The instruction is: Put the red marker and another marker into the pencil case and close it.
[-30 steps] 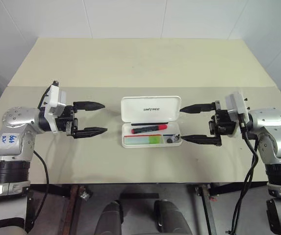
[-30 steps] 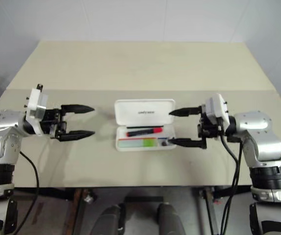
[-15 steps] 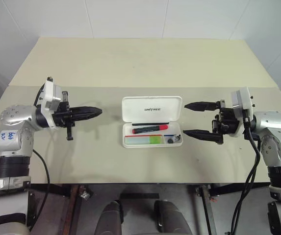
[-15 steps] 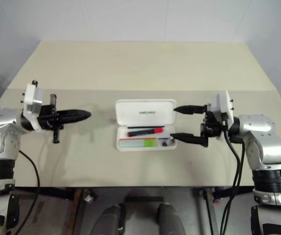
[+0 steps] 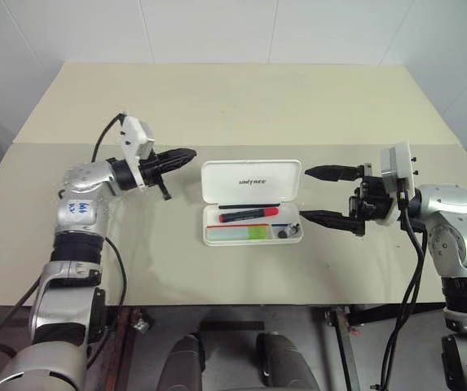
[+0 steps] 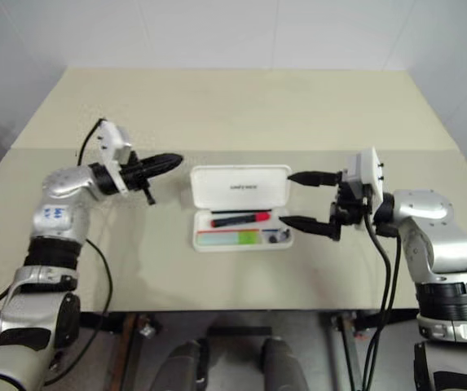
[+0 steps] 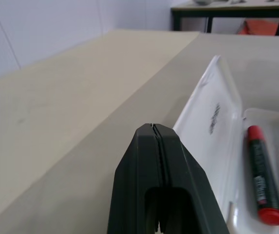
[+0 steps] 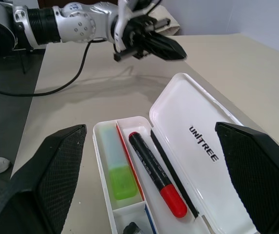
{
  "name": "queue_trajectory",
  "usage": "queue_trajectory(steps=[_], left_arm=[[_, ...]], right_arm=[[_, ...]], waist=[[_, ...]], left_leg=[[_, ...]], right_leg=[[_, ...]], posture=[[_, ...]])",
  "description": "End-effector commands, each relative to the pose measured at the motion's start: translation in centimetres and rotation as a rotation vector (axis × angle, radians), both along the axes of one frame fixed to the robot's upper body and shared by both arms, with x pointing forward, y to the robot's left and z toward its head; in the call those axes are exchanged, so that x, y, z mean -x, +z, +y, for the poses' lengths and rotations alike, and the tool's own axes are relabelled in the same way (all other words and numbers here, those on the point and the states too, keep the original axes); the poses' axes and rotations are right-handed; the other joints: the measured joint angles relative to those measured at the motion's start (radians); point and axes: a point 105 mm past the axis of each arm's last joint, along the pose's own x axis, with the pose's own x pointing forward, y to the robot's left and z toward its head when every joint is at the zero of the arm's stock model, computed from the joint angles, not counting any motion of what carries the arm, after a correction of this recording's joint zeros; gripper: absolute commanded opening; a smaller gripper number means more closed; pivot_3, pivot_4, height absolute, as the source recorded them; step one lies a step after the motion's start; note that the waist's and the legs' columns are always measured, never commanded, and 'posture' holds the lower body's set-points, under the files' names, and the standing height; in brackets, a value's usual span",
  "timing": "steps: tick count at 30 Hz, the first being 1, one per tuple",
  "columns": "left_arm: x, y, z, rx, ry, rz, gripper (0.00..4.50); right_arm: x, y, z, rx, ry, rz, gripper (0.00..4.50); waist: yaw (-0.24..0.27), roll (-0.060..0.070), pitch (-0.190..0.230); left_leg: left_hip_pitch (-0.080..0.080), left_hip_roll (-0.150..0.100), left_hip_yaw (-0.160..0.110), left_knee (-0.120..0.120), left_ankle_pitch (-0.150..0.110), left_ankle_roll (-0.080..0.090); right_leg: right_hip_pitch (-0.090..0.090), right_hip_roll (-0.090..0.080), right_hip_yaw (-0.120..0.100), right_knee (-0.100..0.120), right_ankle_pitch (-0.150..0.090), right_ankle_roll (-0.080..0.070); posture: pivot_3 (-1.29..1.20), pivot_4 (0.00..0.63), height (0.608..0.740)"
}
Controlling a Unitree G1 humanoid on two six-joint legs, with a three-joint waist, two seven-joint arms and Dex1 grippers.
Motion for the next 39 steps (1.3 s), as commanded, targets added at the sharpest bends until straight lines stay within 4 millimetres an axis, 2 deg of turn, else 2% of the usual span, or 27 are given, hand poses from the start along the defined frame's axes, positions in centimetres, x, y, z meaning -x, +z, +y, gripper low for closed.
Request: queue_trajectory(steps=[1,3,7,14,17,20,25,29,39], left_arm=[[-1.0,1.1,-0.2,0.002,0.046,-0.048,0.03],[-1.6,0.6,-0.4,-0.009,0.069,-0.032,0.03],[-0.8,0.3,-1.9,0.013,-0.047,-0.037,0.03],[-0.2,-0.6,-2.2,-0.008,-0.110,-0.004,0.03],[0.5,-0.1,-2.5,0.006,-0.164,-0.030,0.03],[2.1,-0.2,-2.9,-0.031,-0.279,-0.056,0.03],[4.7,-2.2,-3.7,-0.133,-0.446,-0.006,0.03],[6.6,-4.8,-3.8,-0.290,-0.548,0.040,0.03],[6.5,-8.5,-6.4,-0.411,-0.538,0.132,0.03]], right_arm=[[0.6,0.7,0.2,-0.014,0.007,-0.033,4.50],[0.7,0.6,0.2,-0.014,0.004,-0.032,4.50],[0.9,0.4,-0.1,-0.015,-0.011,-0.024,4.50],[1.0,0.1,-0.2,-0.021,-0.018,-0.019,4.50],[1.0,0.0,-0.1,-0.024,-0.019,-0.018,4.50],[1.0,-0.2,-0.1,-0.027,-0.020,-0.016,4.50],[0.9,-0.4,-0.1,-0.029,-0.022,-0.014,4.50],[1.0,-0.5,-0.1,-0.029,-0.024,-0.012,4.50],[1.3,-1.0,0.3,-0.048,-0.035,-0.008,4.50]], waist=[[0.002,0.000,0.000],[0.003,0.000,0.000],[0.003,0.000,0.000],[0.001,0.000,0.000],[0.002,0.000,0.000],[0.002,0.000,0.000],[0.001,0.000,0.000],[0.001,0.000,0.000],[0.004,0.000,0.000]], left_leg=[[0.000,0.000,0.000,0.000,0.000,0.000],[0.000,0.000,0.000,0.000,0.000,0.000],[0.000,-0.001,0.000,0.000,0.000,0.000],[0.000,0.000,0.000,0.000,0.000,0.000],[0.000,-0.001,0.000,0.000,0.000,0.000],[0.000,-0.001,0.000,0.000,0.000,0.000],[0.000,0.000,0.000,-0.001,0.000,0.000],[0.000,0.000,0.000,-0.001,0.000,0.000],[0.001,-0.001,-0.001,0.000,0.000,0.000]], right_leg=[[0.000,0.000,0.000,0.000,0.000,0.000],[0.000,0.000,0.000,0.000,0.000,0.000],[0.000,0.000,0.000,-0.001,0.000,0.000],[0.000,0.000,0.000,0.000,0.000,0.000],[0.000,0.000,0.000,0.000,0.000,0.000],[0.000,0.000,0.000,-0.001,0.000,0.001],[0.000,0.000,0.000,-0.001,0.000,0.000],[0.000,0.000,0.001,-0.001,0.000,0.000],[0.002,-0.001,0.000,-0.002,0.000,0.000]], posture=[[0.00,0.150,0.740],[0.00,0.150,0.740],[0.00,0.150,0.740],[0.00,0.150,0.740],[0.00,0.150,0.740],[0.00,0.150,0.740],[0.00,0.150,0.740],[0.00,0.150,0.740],[0.00,0.150,0.740]])
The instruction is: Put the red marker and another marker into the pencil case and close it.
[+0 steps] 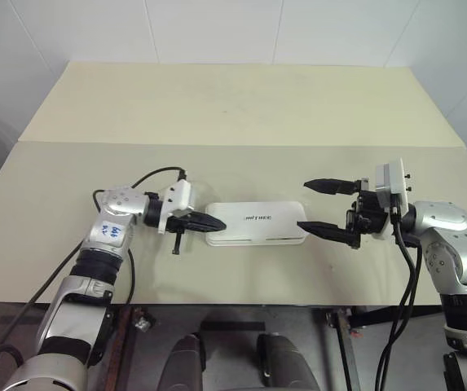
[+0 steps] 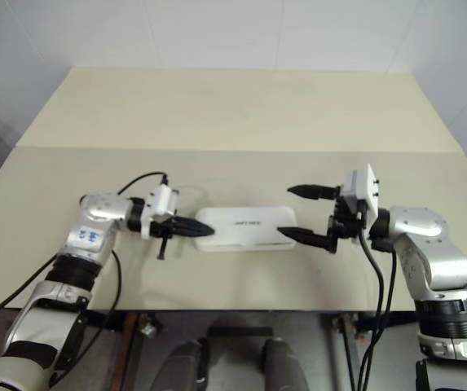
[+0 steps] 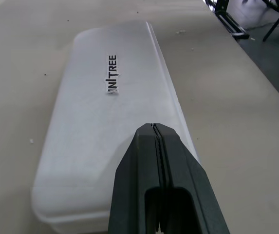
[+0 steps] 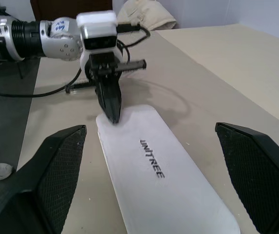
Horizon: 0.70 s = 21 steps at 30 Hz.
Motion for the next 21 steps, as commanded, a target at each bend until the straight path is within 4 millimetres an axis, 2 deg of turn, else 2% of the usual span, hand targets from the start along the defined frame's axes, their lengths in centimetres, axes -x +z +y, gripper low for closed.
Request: queue_trajectory(steps=[1,6,10,15,17,20,21], left_arm=[[0.0,-1.4,-1.0,-0.061,0.011,0.029,0.03],[0.6,-2.4,-1.6,-0.125,0.003,0.084,0.03],[0.7,-2.1,-1.3,-0.128,0.031,0.104,0.03],[0.8,1.8,-1.3,0.085,0.069,0.124,0.03],[1.1,3.1,-0.6,0.129,0.077,0.118,0.03],[1.5,5.8,1.7,0.269,0.116,0.084,0.03],[1.5,6.8,3.2,0.316,0.155,0.056,0.03]], right_arm=[[0.7,1.0,0.3,-0.020,0.007,-0.059,4.50],[1.1,0.7,0.4,-0.029,-0.005,-0.054,4.50],[1.3,0.4,0.4,-0.036,-0.013,-0.049,4.50],[0.9,0.3,0.4,-0.045,-0.023,-0.052,4.50],[0.7,0.2,0.2,-0.045,-0.030,-0.052,4.50],[-0.2,-0.1,-0.5,-0.036,-0.065,-0.069,4.50],[-0.6,-0.1,-0.8,-0.037,-0.085,-0.076,4.50]], waist=[[0.000,0.000,0.000],[-0.002,0.001,-0.001],[-0.004,0.001,-0.001],[-0.005,0.001,-0.001],[-0.004,0.001,-0.001],[-0.006,0.001,-0.001],[-0.007,0.001,-0.001]], left_leg=[[0.000,0.000,0.000,0.000,0.000,0.000],[0.001,0.000,0.000,0.002,0.000,0.000],[0.002,0.000,0.000,0.003,0.000,0.000],[0.001,0.001,0.000,0.003,0.000,0.001],[0.000,0.001,-0.001,0.003,0.000,0.001],[0.000,0.001,-0.001,0.003,0.000,0.001],[0.000,0.001,-0.001,0.002,-0.001,0.001]], right_leg=[[0.000,0.000,0.000,0.000,0.000,0.000],[0.002,0.000,0.000,0.001,0.000,0.001],[0.003,0.000,0.000,0.001,0.001,0.001],[0.002,0.000,0.000,0.001,0.001,0.000],[0.001,0.000,0.000,0.001,0.001,0.000],[0.001,0.000,0.000,0.000,0.001,0.000],[0.001,0.000,0.000,0.000,0.001,0.000]], posture=[[0.00,0.150,0.740],[0.00,0.150,0.740],[0.00,0.150,0.740],[0.00,0.150,0.740],[0.00,0.150,0.740],[0.00,0.150,0.740],[0.00,0.150,0.740]])
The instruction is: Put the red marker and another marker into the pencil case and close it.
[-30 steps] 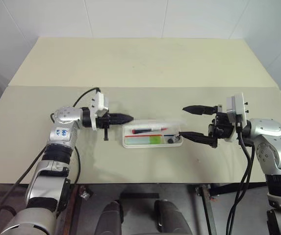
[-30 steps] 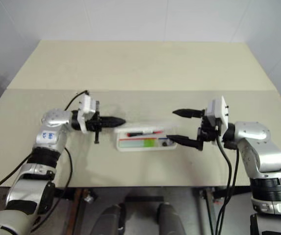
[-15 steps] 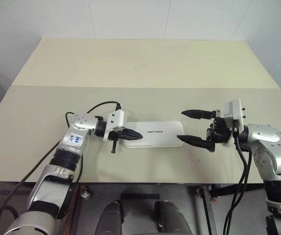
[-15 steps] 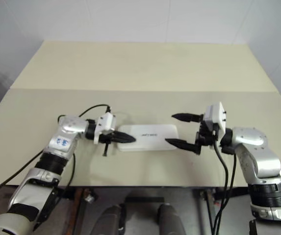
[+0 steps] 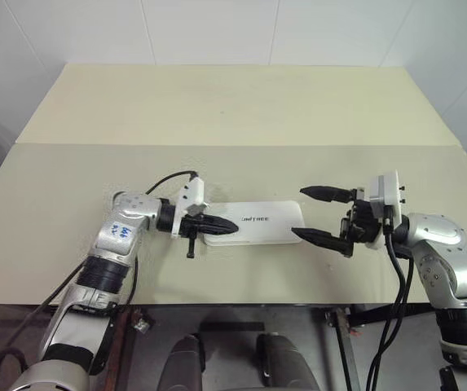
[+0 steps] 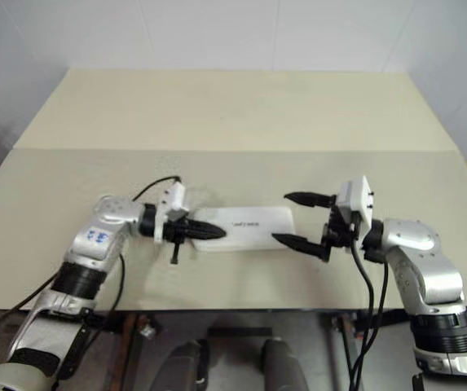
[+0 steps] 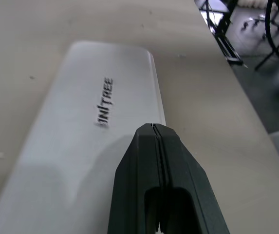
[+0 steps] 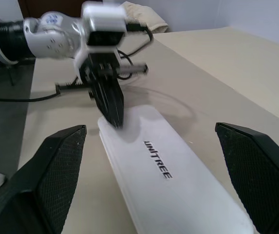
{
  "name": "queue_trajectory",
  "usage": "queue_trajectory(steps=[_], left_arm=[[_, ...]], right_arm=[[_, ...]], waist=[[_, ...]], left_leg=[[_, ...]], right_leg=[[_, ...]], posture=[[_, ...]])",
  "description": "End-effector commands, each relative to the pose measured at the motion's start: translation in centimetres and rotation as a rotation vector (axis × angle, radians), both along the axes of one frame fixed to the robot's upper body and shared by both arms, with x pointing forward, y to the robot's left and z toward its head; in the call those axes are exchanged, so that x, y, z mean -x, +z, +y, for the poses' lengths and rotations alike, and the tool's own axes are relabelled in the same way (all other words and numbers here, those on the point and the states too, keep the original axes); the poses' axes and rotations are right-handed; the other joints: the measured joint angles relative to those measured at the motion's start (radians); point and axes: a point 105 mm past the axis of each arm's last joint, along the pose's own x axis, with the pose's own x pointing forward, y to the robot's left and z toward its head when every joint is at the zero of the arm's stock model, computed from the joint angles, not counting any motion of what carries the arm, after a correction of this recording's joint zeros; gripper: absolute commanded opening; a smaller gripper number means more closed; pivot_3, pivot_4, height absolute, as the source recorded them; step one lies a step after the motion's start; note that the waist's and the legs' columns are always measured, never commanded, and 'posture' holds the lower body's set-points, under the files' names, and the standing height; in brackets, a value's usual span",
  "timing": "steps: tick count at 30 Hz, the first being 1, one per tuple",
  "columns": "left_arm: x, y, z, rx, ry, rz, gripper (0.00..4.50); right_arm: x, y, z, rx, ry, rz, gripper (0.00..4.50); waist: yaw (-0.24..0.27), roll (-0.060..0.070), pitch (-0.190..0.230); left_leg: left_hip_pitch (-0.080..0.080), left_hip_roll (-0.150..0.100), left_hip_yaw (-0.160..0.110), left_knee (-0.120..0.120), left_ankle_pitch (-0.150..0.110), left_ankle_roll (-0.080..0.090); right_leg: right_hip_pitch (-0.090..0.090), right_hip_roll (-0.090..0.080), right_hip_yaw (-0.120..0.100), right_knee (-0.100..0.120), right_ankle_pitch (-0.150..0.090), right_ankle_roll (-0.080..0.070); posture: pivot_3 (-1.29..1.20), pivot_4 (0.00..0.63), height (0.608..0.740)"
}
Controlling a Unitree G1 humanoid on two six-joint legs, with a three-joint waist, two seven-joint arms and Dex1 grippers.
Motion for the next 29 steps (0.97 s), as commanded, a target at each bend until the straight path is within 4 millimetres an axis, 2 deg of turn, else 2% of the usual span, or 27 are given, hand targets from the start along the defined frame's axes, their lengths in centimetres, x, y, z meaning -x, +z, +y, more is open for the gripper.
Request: queue_trajectory(steps=[1,4,7,11,14,18,25,29], left_arm=[[0.4,4.1,3.9,0.149,0.110,-0.102,0.03],[0.5,4.1,7.0,0.140,0.240,-0.128,0.03],[1.2,3.6,9.3,0.129,0.331,-0.143,0.62],[1.9,3.5,11.2,0.141,0.401,-0.180,1.92],[2.0,4.2,11.8,0.164,0.415,-0.216,2.98],[1.8,4.1,12.0,0.164,0.425,-0.226,4.38],[2.7,3.7,11.9,0.147,0.396,-0.210,4.44],[2.9,4.0,12.2,0.146,0.400,-0.211,4.44]], right_arm=[[-1.0,0.8,-1.2,-0.009,-0.057,-0.068,4.50],[-1.5,0.6,-2.0,-0.015,-0.099,-0.081,4.50],[-1.6,0.3,-2.7,-0.014,-0.125,-0.083,4.50],[-1.4,-0.1,-3.5,0.017,-0.126,-0.068,4.50],[-1.4,0.4,-3.9,0.024,-0.131,-0.086,4.50],[-1.5,0.4,-4.4,0.040,-0.143,-0.103,4.50],[-1.3,0.2,-5.4,0.061,-0.159,-0.107,4.50],[-1.5,0.3,-5.1,0.058,-0.150,-0.113,4.50]], waist=[[-0.003,0.000,0.000],[-0.003,0.000,0.000],[0.000,0.000,0.000],[0.006,0.000,0.000],[0.004,0.000,0.000],[0.002,0.000,0.000],[0.000,0.000,0.000],[0.001,0.000,0.000]], left_leg=[[0.000,0.000,0.000,0.000,0.000,0.000],[0.001,0.001,0.000,-0.002,0.000,0.000],[0.002,0.001,0.001,-0.004,0.000,0.000],[0.001,0.001,0.000,-0.004,0.000,0.000],[0.001,0.001,0.001,-0.004,0.000,0.000],[0.001,0.001,0.002,-0.005,0.000,0.000],[0.001,0.002,0.002,-0.008,0.000,0.000],[0.001,0.002,0.002,-0.009,0.000,0.000]], right_leg=[[0.000,0.000,0.000,0.000,0.000,0.000],[-0.001,0.000,0.000,0.000,-0.001,-0.001],[0.000,0.000,-0.001,-0.001,-0.001,-0.002],[0.000,-0.002,-0.002,-0.002,-0.001,-0.002],[0.000,-0.003,-0.002,-0.003,-0.001,-0.003],[0.000,-0.004,-0.002,-0.006,0.000,-0.005],[0.000,-0.002,-0.002,-0.007,0.001,-0.004],[-0.001,-0.002,-0.002,-0.007,0.000,-0.004]], posture=[[0.00,0.150,0.740],[0.00,0.150,0.740],[0.00,0.150,0.740],[0.00,0.150,0.740],[0.00,0.150,0.740],[0.00,0.150,0.740],[0.00,0.150,0.740],[0.00,0.150,0.740]])
